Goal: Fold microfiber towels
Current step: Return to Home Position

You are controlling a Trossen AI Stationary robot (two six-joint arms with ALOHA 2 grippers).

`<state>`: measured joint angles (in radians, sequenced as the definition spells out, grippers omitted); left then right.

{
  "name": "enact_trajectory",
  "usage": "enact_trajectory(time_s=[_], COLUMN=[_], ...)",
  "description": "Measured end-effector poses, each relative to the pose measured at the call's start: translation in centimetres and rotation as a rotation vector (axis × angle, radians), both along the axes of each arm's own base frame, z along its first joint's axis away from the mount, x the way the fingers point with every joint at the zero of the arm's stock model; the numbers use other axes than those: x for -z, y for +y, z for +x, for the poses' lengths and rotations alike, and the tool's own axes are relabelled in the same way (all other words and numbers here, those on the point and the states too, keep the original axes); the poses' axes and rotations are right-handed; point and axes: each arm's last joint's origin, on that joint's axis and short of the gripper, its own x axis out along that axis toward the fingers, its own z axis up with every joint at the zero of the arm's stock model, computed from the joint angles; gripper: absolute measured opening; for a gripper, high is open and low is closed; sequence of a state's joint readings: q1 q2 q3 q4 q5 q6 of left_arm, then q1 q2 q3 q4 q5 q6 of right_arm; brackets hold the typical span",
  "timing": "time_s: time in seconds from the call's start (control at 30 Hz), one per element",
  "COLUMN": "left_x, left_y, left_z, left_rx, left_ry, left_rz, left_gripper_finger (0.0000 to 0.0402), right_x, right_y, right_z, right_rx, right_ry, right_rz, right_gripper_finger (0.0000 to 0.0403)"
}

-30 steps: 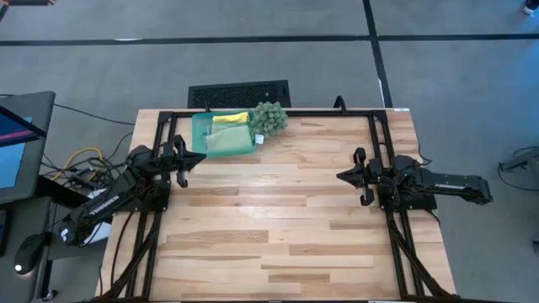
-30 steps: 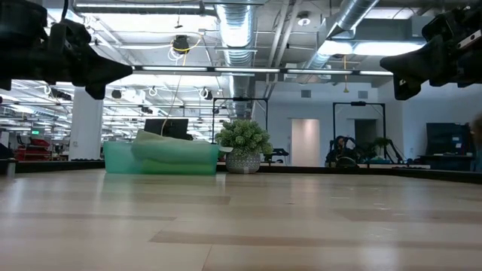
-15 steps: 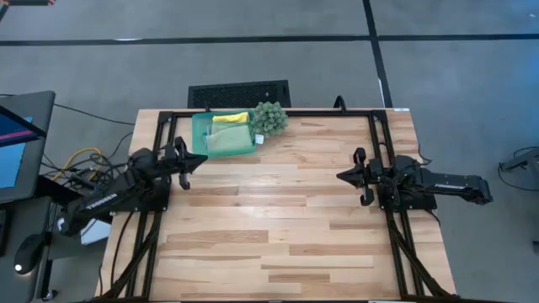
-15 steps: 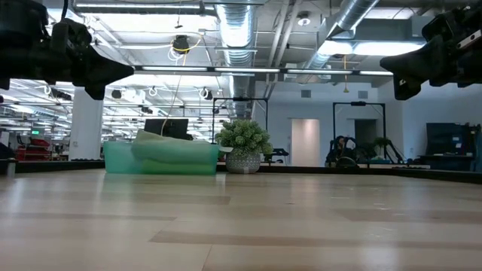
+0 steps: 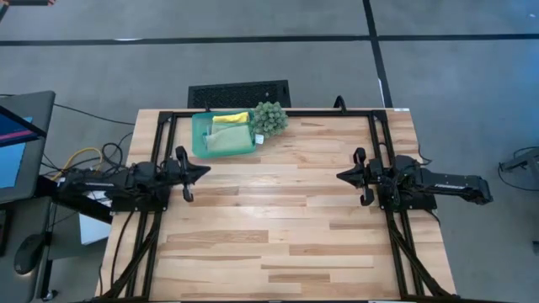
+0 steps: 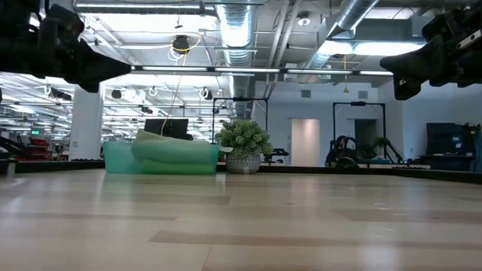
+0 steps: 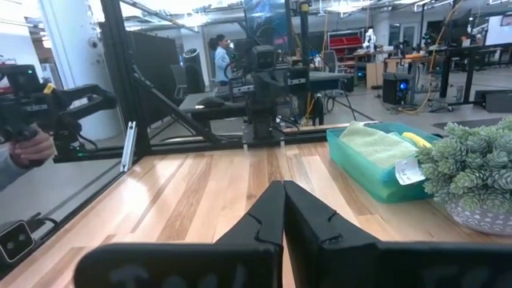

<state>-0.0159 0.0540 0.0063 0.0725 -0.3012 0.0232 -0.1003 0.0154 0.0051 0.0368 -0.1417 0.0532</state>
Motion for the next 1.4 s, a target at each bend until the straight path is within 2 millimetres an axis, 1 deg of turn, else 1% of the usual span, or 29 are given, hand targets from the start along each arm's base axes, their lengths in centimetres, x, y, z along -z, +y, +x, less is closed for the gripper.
enact_trajectory(time_s=[0.1, 0.2, 0.37, 0.53, 0.9, 1.1, 1.4], left_x=[0.01, 0.02, 0.17, 0.17, 0.17, 0.21, 0.23], left_y=[-0.22, -0.23, -0.49, -0.49, -0.49, -0.64, -0.66], left_z=[0.03, 0.03, 0.11, 0.11, 0.11, 0.14, 0.14], left_rx=[0.030, 0.041, 0.129, 0.131, 0.131, 0.185, 0.192], left_ry=[0.000, -0.011, -0.002, -0.009, -0.013, -0.008, -0.005], left_rz=[-0.006, -0.050, -0.087, -0.125, -0.140, -0.158, -0.154], left_gripper_finger=[0.0000, 0.0000, 0.0000, 0.0000, 0.0000, 0.0000, 0.0000], right_x=[0.00, 0.00, 0.00, 0.00, 0.00, 0.00, -0.01], right_y=[0.00, 0.00, 0.00, 0.00, 0.00, 0.00, 0.01], right_z=[0.00, 0.00, 0.00, 0.00, 0.00, 0.00, 0.00], right_rx=[0.000, 0.000, 0.000, 0.000, 0.000, 0.000, 0.002], right_ry=[0.000, 0.000, 0.000, 0.000, 0.000, 0.000, 0.000], right_rz=[0.000, 0.000, 0.000, 0.000, 0.000, 0.000, 0.013], right_gripper_finger=[0.0031, 0.0029, 0.0030, 0.0032, 0.0030, 0.0031, 0.0030])
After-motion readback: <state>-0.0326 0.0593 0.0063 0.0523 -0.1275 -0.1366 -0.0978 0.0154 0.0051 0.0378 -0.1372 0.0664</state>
